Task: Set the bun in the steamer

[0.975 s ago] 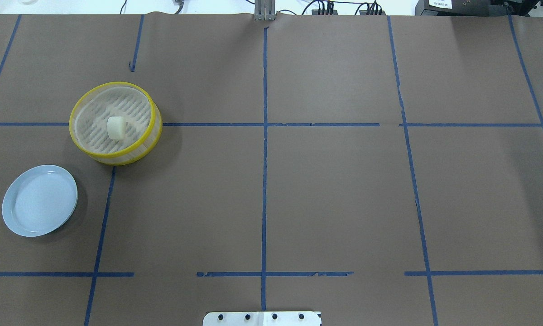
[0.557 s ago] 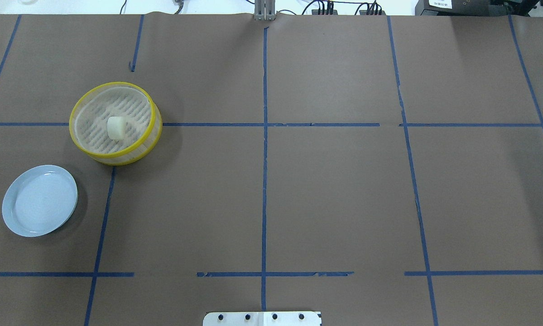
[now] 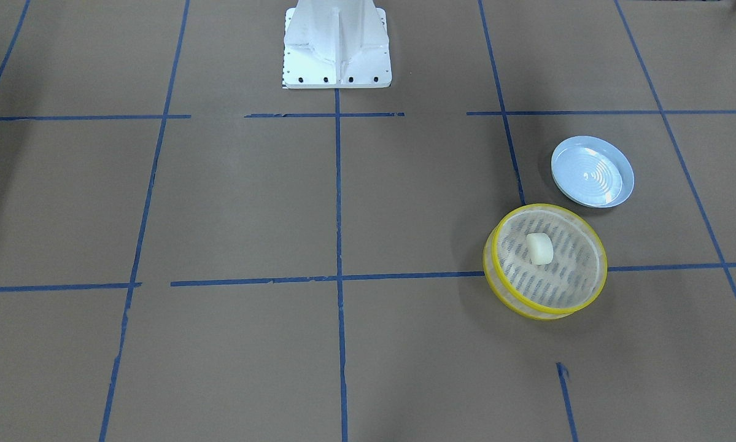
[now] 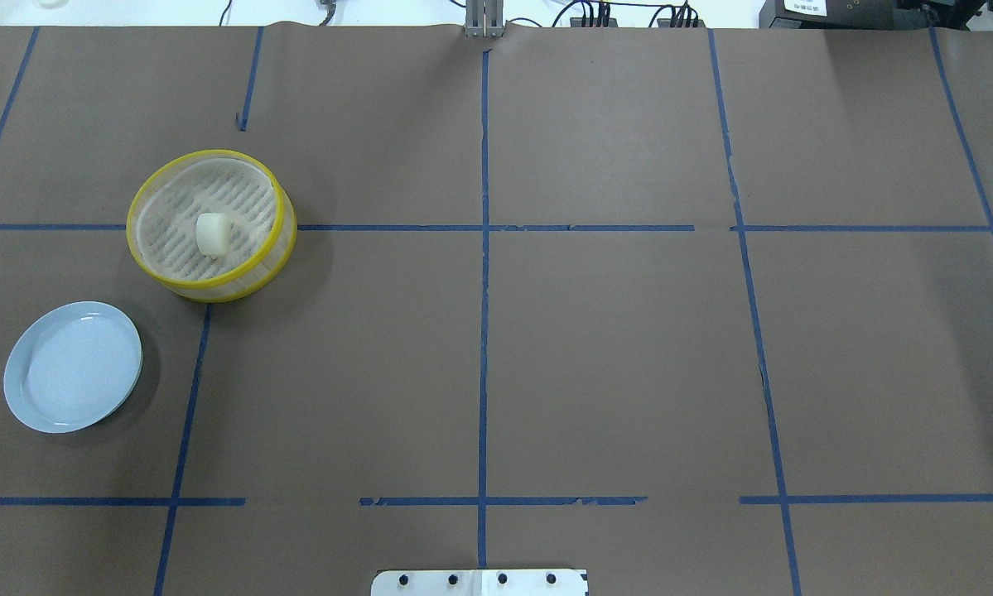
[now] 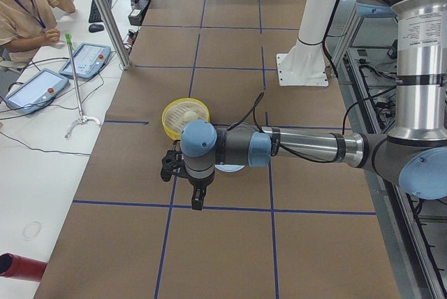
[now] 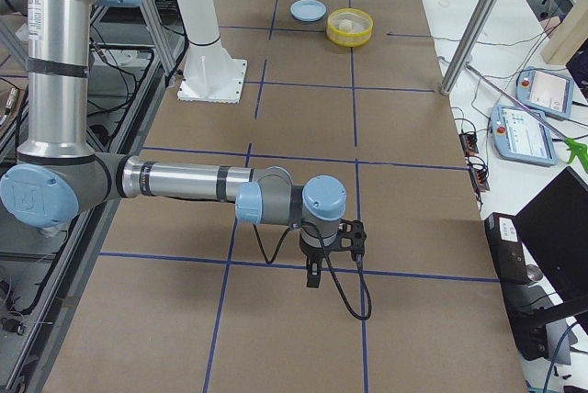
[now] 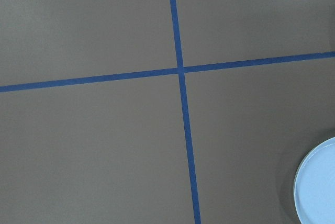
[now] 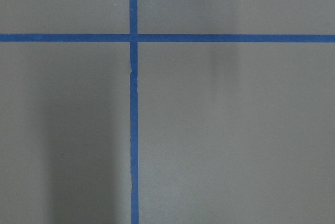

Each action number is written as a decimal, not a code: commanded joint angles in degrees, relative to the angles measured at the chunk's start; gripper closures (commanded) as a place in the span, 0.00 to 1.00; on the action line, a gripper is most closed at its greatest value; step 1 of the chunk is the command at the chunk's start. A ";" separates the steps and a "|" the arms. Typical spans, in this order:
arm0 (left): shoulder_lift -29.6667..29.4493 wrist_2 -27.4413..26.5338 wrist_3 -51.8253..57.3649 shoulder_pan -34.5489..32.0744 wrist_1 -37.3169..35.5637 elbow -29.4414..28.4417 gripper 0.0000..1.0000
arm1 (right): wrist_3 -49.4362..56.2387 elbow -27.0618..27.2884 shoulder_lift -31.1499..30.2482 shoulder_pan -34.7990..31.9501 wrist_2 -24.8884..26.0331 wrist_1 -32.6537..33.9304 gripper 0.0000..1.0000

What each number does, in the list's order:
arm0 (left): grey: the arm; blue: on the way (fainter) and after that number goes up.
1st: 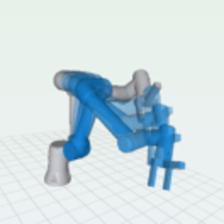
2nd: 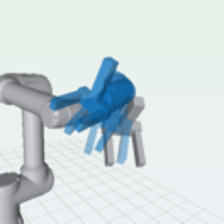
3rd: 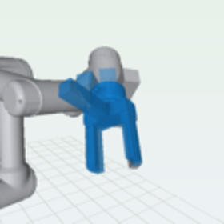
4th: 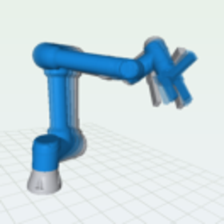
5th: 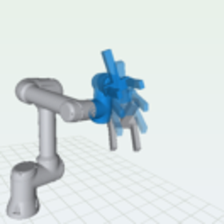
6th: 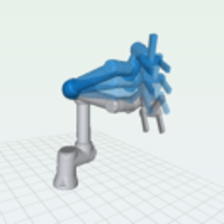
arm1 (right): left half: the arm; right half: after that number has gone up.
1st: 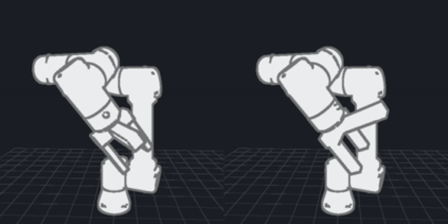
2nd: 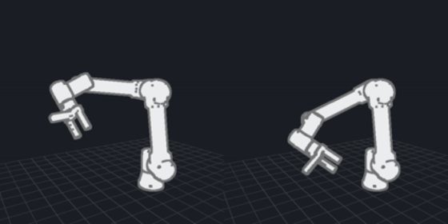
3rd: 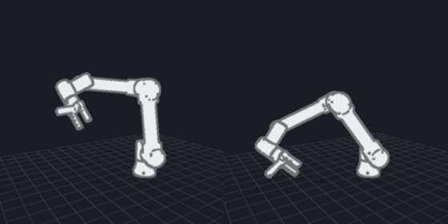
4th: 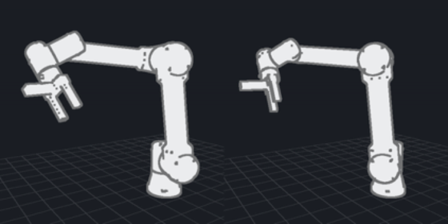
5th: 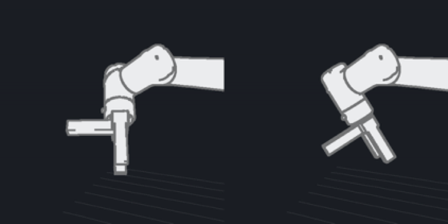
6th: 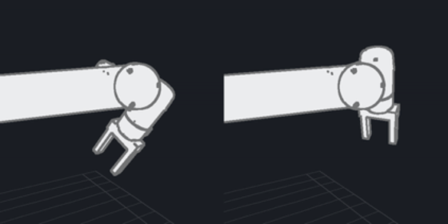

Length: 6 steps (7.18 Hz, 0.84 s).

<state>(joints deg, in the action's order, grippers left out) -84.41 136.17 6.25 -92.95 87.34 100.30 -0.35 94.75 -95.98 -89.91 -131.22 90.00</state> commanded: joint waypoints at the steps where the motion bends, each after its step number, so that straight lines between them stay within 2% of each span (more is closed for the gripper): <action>1: 0.65 0.06 0.16 -0.04 0.20 0.42 0.00 | 0.00 0.00 0.00 0.00 0.00 0.00 0.00; 6: 0.74 -0.03 0.34 0.05 0.12 -0.02 0.00 | 0.00 0.00 0.00 0.00 0.00 0.00 0.00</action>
<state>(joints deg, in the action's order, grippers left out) -83.48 136.13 6.61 -92.80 87.90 100.21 -0.35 94.75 -95.98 -89.91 -131.22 90.00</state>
